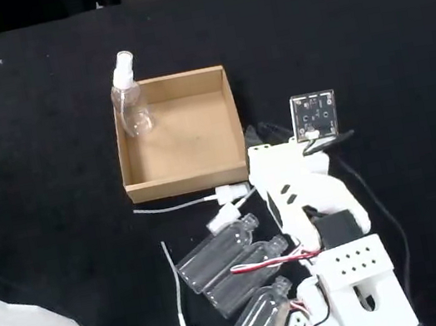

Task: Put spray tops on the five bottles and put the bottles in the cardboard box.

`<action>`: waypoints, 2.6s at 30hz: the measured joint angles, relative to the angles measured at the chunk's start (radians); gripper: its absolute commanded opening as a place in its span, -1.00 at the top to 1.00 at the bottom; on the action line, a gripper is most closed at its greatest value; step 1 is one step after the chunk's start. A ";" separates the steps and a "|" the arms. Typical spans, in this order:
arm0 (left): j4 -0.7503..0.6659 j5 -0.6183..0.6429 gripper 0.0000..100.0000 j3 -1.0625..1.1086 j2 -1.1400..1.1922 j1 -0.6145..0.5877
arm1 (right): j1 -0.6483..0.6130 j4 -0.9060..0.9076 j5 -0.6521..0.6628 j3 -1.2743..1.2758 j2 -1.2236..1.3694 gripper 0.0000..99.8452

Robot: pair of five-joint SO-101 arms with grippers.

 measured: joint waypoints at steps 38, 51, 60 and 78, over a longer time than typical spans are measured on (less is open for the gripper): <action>-0.038 0.302 0.94 0.356 -0.347 0.044 | -0.164 0.465 0.330 -0.338 0.000 0.88; -0.267 0.474 0.94 0.540 -0.512 0.003 | -0.672 0.763 0.686 -0.390 0.086 0.55; -0.261 0.474 0.94 0.233 -0.198 -0.192 | -0.921 0.763 0.859 -0.546 0.473 0.53; 0.058 0.413 0.94 -0.519 0.327 -0.324 | -1.149 0.761 1.237 -0.574 0.827 0.46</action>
